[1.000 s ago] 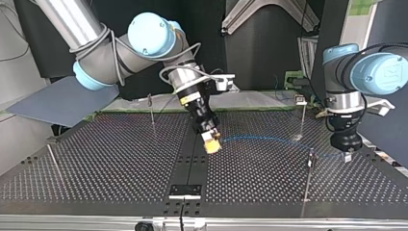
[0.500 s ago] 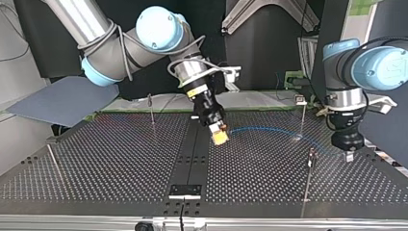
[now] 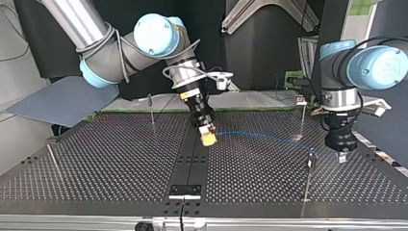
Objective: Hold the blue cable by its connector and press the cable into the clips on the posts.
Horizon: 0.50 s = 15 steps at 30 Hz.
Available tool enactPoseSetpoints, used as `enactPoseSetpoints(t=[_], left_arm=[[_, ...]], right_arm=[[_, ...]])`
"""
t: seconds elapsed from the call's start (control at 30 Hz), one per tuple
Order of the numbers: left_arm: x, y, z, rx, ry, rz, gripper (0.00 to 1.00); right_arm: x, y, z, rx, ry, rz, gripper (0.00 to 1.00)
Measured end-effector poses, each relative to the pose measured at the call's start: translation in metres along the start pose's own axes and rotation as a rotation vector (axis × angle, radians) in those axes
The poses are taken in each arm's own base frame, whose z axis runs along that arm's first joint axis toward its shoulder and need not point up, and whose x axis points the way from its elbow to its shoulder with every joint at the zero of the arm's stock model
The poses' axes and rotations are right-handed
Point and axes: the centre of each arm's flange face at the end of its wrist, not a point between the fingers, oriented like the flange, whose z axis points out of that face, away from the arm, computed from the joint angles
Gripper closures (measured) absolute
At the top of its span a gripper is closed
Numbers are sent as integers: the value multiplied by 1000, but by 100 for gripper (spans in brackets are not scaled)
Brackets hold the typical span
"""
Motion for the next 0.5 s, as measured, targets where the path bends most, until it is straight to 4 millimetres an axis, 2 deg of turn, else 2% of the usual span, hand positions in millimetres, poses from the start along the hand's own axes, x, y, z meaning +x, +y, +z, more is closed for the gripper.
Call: enactPoseSetpoints(t=[0.23, 0.5], left_arm=[[6, 0, -1, -4, 9, 1, 100], [12, 0, 3, 8, 11, 0, 100]], right_arm=[[-11, 8, 2, -13, -16, -8, 100], [-13, 16, 4, -25, -18, -11, 100]])
